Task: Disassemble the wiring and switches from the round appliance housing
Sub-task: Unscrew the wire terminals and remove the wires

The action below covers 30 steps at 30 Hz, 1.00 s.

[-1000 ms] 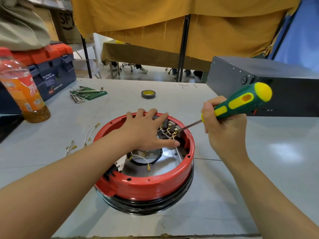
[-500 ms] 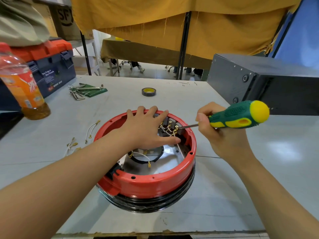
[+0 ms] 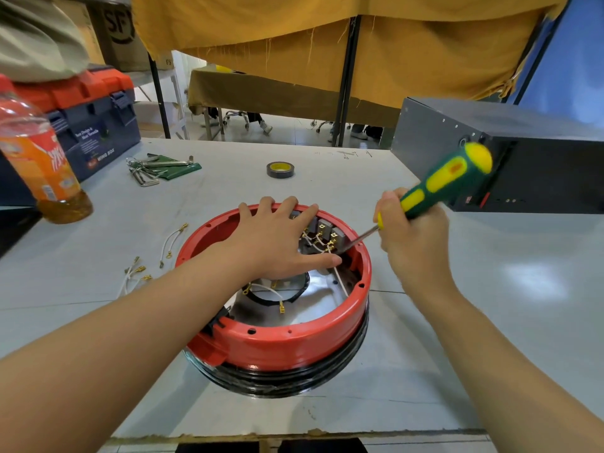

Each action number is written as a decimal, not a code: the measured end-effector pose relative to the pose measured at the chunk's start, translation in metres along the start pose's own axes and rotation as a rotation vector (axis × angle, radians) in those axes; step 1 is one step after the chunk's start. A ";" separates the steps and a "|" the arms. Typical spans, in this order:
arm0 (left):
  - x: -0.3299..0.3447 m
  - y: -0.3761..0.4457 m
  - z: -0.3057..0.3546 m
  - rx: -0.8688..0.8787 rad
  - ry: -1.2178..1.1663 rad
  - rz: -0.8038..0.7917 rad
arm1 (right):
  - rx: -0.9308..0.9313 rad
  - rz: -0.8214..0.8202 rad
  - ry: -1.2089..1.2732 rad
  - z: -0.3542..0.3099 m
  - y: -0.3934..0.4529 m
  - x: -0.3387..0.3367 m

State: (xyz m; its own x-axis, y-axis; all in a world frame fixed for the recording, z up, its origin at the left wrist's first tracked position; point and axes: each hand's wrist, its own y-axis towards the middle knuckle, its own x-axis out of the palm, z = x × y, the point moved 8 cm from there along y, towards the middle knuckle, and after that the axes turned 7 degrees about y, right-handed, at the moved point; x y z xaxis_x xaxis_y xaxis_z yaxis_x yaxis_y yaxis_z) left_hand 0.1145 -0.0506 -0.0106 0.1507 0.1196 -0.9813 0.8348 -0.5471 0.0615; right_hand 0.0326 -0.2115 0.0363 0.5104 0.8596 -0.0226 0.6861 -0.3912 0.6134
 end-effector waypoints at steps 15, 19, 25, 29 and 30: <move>0.004 0.001 -0.002 -0.002 -0.073 -0.007 | -0.223 0.047 -0.004 -0.020 -0.020 -0.014; 0.003 0.001 -0.001 -0.003 -0.066 -0.009 | -0.253 0.030 -0.013 -0.023 -0.029 -0.015; 0.002 0.001 -0.001 -0.001 -0.058 -0.004 | -0.268 0.019 -0.063 -0.025 -0.035 -0.014; 0.002 0.001 0.000 0.001 -0.051 -0.004 | -0.293 -0.028 -0.103 -0.029 -0.039 -0.008; 0.003 0.001 0.000 0.000 -0.049 -0.004 | -0.294 -0.032 -0.099 -0.029 -0.039 -0.007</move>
State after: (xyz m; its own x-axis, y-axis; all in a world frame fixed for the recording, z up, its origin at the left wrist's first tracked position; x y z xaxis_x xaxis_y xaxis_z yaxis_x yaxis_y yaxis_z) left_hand 0.1160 -0.0505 -0.0131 0.1213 0.0808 -0.9893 0.8352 -0.5469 0.0578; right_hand -0.0130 -0.1922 0.0353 0.5489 0.8281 -0.1139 0.5309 -0.2401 0.8127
